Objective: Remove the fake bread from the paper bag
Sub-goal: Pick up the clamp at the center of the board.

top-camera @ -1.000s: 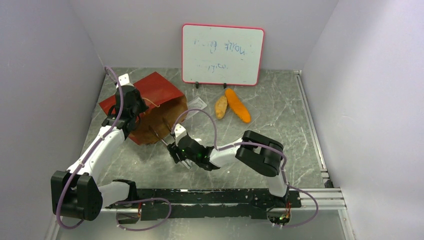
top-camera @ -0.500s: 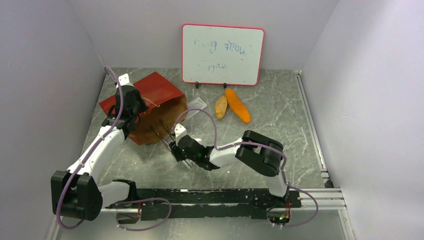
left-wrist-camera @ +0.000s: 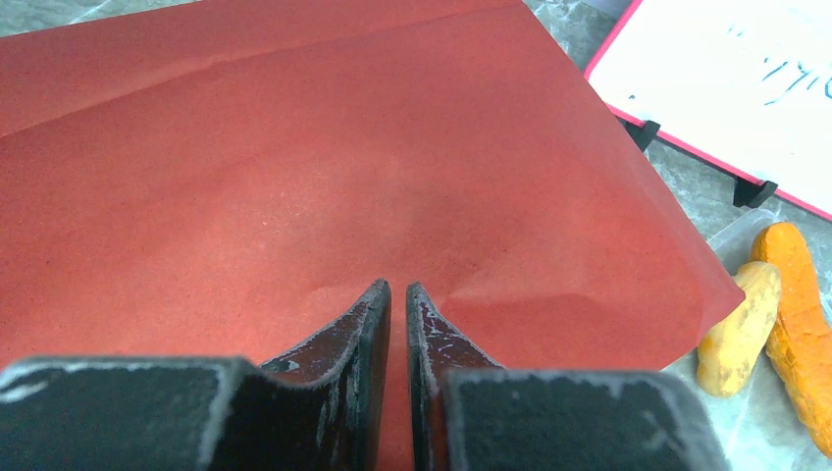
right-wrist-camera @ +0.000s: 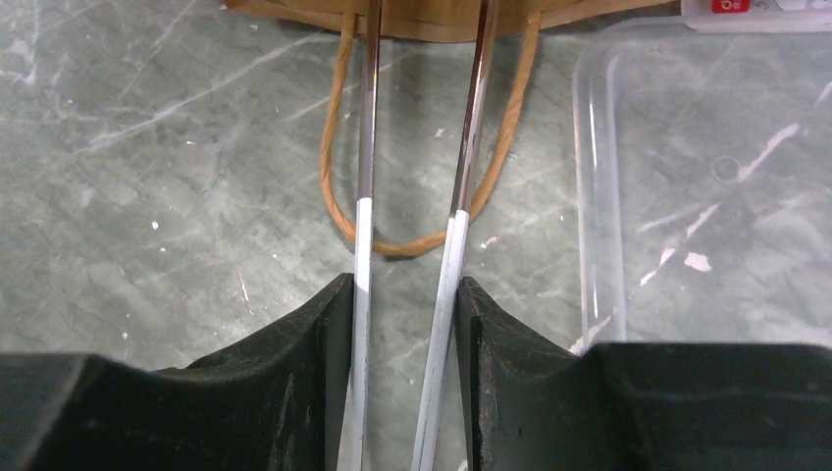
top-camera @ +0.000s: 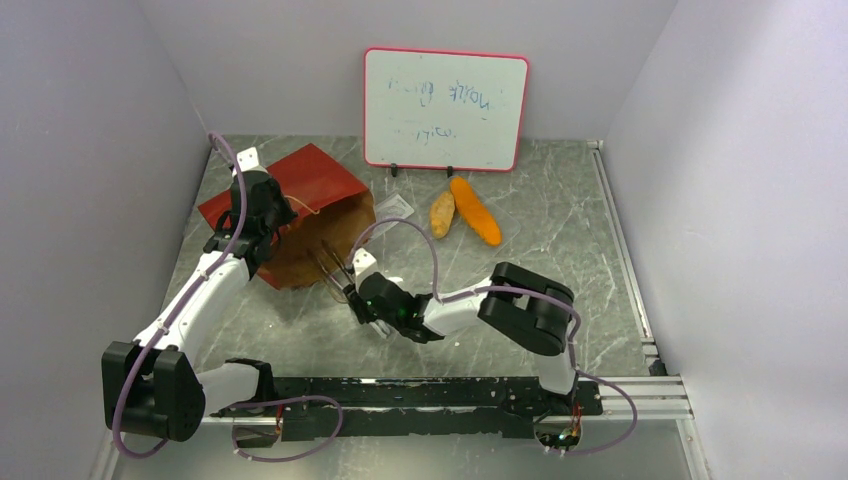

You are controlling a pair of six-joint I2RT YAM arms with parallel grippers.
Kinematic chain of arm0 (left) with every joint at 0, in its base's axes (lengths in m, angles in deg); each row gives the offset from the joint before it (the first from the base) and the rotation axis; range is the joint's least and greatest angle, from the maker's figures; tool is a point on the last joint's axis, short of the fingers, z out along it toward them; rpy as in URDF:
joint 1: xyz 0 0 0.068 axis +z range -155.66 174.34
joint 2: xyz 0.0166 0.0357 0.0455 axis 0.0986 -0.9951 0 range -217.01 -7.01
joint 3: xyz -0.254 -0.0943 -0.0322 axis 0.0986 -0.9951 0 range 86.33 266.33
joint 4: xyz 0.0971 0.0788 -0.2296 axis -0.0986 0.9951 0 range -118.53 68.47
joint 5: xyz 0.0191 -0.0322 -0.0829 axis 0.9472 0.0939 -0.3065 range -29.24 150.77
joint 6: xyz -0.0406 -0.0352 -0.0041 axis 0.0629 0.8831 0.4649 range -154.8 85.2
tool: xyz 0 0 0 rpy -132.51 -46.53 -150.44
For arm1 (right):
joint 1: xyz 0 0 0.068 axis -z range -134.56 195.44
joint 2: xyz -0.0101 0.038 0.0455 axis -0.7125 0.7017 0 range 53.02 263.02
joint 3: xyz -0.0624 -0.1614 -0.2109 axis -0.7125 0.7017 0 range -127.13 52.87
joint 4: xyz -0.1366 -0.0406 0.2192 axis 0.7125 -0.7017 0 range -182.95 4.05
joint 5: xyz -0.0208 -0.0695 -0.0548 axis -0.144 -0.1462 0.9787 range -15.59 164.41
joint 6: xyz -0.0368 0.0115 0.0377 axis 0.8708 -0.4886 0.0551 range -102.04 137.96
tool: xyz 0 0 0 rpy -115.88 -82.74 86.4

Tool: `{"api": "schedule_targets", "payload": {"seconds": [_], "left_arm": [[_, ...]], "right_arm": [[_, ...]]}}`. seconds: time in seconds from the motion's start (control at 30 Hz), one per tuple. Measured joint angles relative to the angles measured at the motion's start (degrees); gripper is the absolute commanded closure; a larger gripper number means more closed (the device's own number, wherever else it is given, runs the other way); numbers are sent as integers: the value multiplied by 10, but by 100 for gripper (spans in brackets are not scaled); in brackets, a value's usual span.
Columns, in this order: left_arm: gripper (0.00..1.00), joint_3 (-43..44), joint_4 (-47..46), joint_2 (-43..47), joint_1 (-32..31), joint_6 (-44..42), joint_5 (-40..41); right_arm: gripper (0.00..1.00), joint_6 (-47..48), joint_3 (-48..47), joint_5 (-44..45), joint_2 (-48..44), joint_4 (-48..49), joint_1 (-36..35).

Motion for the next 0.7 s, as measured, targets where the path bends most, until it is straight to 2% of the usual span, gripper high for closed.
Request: {"api": "schedule_targets", "payload": {"seconds": [0.7], "left_arm": [[93, -4, 2, 16, 0, 7, 1]], "right_arm": [[75, -51, 18, -26, -100, -66, 0]]}}
